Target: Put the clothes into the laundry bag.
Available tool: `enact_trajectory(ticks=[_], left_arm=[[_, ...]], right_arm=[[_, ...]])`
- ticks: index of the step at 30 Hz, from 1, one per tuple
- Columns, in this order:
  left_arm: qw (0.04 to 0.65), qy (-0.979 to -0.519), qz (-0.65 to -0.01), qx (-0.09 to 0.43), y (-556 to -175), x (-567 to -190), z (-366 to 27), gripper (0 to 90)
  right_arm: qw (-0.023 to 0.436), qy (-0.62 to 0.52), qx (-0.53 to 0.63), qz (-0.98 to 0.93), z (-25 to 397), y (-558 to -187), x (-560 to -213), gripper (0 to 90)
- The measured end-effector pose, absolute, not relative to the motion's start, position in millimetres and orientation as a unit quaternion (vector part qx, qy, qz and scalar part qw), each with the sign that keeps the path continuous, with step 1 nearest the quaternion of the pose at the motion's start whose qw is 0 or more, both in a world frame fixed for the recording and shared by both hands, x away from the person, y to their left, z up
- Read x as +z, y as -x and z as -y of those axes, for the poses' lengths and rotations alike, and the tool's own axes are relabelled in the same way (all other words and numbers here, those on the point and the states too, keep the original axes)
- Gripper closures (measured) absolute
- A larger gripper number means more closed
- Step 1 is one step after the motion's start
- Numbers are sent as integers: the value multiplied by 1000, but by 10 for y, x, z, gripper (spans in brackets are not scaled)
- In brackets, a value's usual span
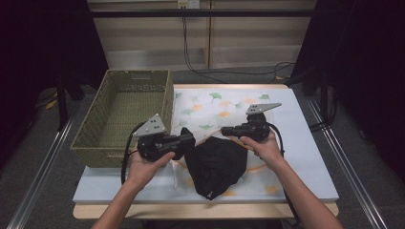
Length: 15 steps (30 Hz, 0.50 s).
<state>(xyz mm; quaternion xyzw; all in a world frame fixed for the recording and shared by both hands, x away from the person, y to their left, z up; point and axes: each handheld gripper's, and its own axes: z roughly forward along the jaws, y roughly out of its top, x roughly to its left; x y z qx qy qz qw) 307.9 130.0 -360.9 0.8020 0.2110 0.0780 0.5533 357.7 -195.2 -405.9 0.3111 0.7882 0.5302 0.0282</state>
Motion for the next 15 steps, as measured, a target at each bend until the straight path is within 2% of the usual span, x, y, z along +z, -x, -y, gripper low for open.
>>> enact_trajectory(ticks=[15], left_arm=[[563,-808,-166,48,-3092,-3558,-814,883]], right_arm=[[27,-313,529,-789,1949,-3574,-4058,898]])
